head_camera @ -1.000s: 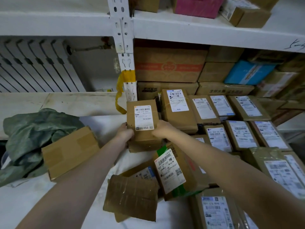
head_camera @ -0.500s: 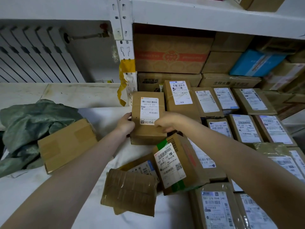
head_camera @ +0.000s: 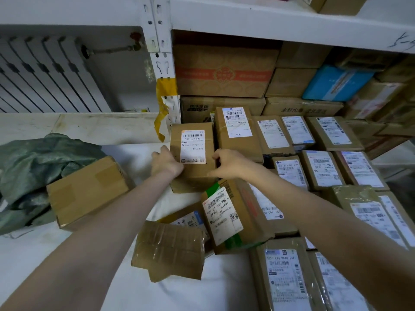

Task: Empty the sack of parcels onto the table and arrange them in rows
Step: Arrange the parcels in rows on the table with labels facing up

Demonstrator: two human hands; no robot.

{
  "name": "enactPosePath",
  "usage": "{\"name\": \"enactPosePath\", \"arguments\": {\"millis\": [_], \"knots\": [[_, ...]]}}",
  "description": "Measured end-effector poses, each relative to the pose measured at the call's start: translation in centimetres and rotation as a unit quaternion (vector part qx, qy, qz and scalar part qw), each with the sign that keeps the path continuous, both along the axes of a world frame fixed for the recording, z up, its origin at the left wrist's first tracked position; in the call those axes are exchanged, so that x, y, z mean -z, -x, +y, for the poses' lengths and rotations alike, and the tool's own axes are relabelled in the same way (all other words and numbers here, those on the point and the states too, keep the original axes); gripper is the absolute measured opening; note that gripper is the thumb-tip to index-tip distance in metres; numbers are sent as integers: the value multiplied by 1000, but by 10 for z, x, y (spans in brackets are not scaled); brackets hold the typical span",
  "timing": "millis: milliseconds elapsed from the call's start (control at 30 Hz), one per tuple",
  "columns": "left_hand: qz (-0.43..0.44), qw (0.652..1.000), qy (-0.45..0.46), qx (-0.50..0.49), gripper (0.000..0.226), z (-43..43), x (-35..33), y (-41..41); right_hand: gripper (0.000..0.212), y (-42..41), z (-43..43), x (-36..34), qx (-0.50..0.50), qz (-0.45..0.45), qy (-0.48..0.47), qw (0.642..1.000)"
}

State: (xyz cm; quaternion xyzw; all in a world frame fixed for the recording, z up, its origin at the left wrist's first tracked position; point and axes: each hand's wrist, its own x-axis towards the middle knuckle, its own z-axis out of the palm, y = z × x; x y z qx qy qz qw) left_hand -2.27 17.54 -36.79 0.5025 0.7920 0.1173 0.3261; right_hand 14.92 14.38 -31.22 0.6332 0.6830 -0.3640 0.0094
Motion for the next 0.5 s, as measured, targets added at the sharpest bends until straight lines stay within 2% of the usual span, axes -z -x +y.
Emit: {"name": "enactPosePath", "arguments": {"millis": [67,133,200,267,300,367,433,500], "knots": [[35,999,-18,-5,65,-10,-11,-4,88,-11,-11,-8,-65,-23,-14,998],[39,998,-41,17,64,-16,-18,-6,100,-14,-21,-14,-117,-35,-1,993],[20,997,-47,66,57,-24,-27,-7,104,-11,-30,-17,-140,-72,12,987],[-19,987,2,159,53,-35,-41,-5,104,-9,-38,-19,-130,-98,0,987],[-43,971,52,229,59,-43,-51,-3,101,-8,-43,-20,-117,-100,-18,988],[-56,912,160,374,81,-64,-74,3,90,-5,-55,-23,-95,-87,-56,990],[23,844,241,479,98,-83,-94,6,79,-1,-65,-27,-85,-76,-78,990],[115,799,263,528,109,-100,-105,3,78,3,-75,-31,-72,-90,-80,990]]}}
